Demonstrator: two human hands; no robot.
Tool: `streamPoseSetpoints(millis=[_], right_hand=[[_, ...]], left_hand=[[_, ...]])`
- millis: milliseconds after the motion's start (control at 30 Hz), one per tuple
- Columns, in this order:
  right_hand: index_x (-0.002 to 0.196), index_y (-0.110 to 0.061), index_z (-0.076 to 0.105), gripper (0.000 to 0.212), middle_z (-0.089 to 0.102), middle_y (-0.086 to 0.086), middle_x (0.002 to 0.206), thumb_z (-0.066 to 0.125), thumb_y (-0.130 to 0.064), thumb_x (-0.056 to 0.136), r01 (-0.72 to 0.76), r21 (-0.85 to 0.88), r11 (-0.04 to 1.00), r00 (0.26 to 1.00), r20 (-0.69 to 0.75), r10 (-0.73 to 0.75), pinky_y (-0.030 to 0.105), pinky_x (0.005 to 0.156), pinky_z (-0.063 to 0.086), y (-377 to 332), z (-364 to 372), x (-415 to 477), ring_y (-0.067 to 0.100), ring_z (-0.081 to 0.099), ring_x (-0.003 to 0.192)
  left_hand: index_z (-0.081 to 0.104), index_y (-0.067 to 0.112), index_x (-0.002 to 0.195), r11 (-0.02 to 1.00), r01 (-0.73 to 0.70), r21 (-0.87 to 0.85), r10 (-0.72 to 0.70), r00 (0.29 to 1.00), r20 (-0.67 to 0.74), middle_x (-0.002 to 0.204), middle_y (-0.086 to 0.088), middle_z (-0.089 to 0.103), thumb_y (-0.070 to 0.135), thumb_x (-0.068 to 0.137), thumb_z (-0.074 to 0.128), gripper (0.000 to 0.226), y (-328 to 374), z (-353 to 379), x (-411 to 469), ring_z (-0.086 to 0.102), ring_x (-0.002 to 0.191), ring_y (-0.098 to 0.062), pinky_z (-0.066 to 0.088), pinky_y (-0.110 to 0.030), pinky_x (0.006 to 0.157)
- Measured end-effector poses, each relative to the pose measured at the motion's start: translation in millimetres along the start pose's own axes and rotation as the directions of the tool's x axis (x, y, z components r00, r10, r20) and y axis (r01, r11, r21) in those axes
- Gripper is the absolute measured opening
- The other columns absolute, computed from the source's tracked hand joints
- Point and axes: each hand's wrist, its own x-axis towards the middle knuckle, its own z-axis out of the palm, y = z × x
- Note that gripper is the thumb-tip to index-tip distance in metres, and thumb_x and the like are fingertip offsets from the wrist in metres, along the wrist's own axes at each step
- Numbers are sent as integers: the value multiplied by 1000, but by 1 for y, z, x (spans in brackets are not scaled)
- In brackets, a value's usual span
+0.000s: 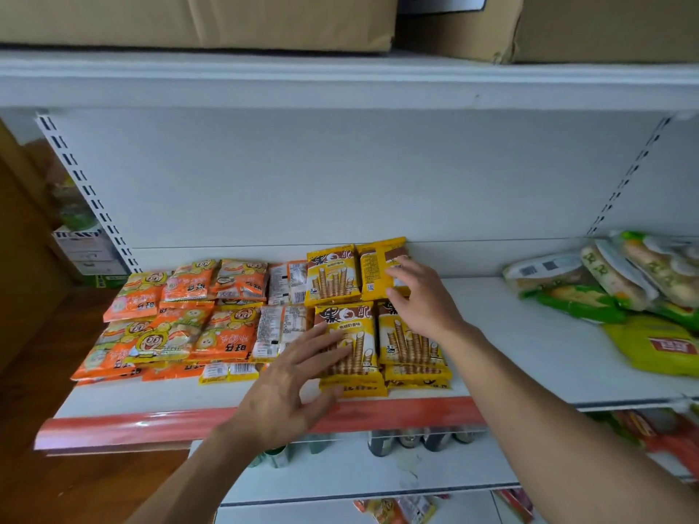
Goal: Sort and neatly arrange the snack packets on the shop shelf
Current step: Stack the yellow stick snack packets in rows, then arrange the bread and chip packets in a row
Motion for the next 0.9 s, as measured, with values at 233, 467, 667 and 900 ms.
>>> streamPoseSetpoints(millis=[233, 467, 667, 900], right_hand=[[138, -19, 53, 38, 33, 0, 156, 52, -23, 100, -23, -36, 999, 999, 24, 24, 37, 111, 32, -8, 3, 1, 20, 25, 144], [133, -20, 57, 35, 43, -2, 148, 55, -22, 98, -50, -52, 997, 999, 9, 50, 35, 106, 35, -12, -5, 6, 19, 34, 137], [123, -20, 63, 28, 54, 0, 132, 55, -23, 96, -105, -65, 992, 994, -34, 103, 35, 95, 44, -13, -20, 7, 21, 48, 122], [119, -20, 63, 30, 56, 5, 124, 58, -29, 91, -263, -212, 941, 965, -50, 258, 34, 84, 45, 8, -54, -3, 26, 52, 114]], left_hand=[[56, 27, 135, 996, 80, 43, -80, 997, 2, 146, 12, 46, 42, 96, 53, 42, 0, 0, 13, 25, 144, -6, 28, -34, 116], [64, 28, 126, 989, 99, 113, -100, 995, 2, 135, 13, 56, 56, 91, 51, 47, 9, -13, 22, 42, 131, -4, 36, -39, 111], [65, 27, 123, 985, 117, 126, -120, 993, 17, 128, 11, 61, 59, 91, 49, 47, 25, -21, 40, 51, 120, -8, 42, -31, 100], [62, 33, 125, 957, 127, 262, -150, 986, 70, 131, 11, 59, 50, 95, 51, 36, 55, -13, 94, 53, 121, -13, 42, -27, 91]])
